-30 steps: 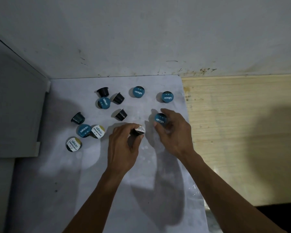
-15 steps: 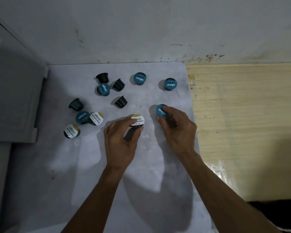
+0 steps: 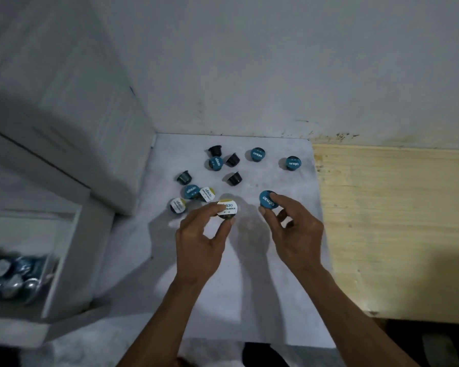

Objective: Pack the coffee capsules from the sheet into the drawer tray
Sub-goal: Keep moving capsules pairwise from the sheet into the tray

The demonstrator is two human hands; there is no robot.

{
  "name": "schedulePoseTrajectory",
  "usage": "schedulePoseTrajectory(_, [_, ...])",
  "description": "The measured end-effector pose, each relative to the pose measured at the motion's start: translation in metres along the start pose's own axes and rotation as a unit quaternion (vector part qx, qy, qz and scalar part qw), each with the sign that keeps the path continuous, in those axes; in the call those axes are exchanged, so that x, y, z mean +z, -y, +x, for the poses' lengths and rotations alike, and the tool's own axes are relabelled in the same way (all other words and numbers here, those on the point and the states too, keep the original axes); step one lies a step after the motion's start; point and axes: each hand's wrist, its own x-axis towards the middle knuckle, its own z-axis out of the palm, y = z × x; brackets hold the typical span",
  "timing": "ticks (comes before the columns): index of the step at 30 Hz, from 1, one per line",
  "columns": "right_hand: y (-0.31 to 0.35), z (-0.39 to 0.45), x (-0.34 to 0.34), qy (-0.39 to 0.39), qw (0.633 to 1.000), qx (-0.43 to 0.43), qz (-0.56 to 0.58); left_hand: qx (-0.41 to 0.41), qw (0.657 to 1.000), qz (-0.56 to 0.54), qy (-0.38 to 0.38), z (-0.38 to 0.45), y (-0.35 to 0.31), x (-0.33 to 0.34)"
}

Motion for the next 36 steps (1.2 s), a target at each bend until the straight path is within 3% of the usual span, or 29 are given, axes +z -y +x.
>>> schedulePoseTrajectory(6, [0.117,-0.02,0.022,-0.007,0.998,-0.052,0.018,0.01,0.999,0.01,-0.049,0.007,-0.029,-0.12])
schedulePoseTrajectory(11, [0.235,-0.083,0.071,0.006,0.995,-0.072,0.064,0.048,0.995,0.033,-0.085,-0.02,-0.021,-0.278])
schedulePoseTrajectory(20, [0.37,-0.164,0.156,0.113,0.99,-0.045,0.069,-0.011,0.988,0.132,-0.084,-0.051,0.03,-0.486])
schedulePoseTrajectory(26, [0.415,-0.148,0.2,0.154,0.986,-0.033,0.054,-0.066,0.983,0.163,-0.055,-0.017,0.061,-0.542])
schedulePoseTrajectory(32, [0.39,-0.129,0.265,0.177,0.983,0.007,0.045,-0.091,0.976,0.196,0.03,0.025,0.124,-0.552])
schedulePoseTrajectory(36, [0.367,-0.119,0.31,0.217,0.976,0.029,0.02,-0.093,0.961,0.226,0.127,0.059,0.164,-0.548])
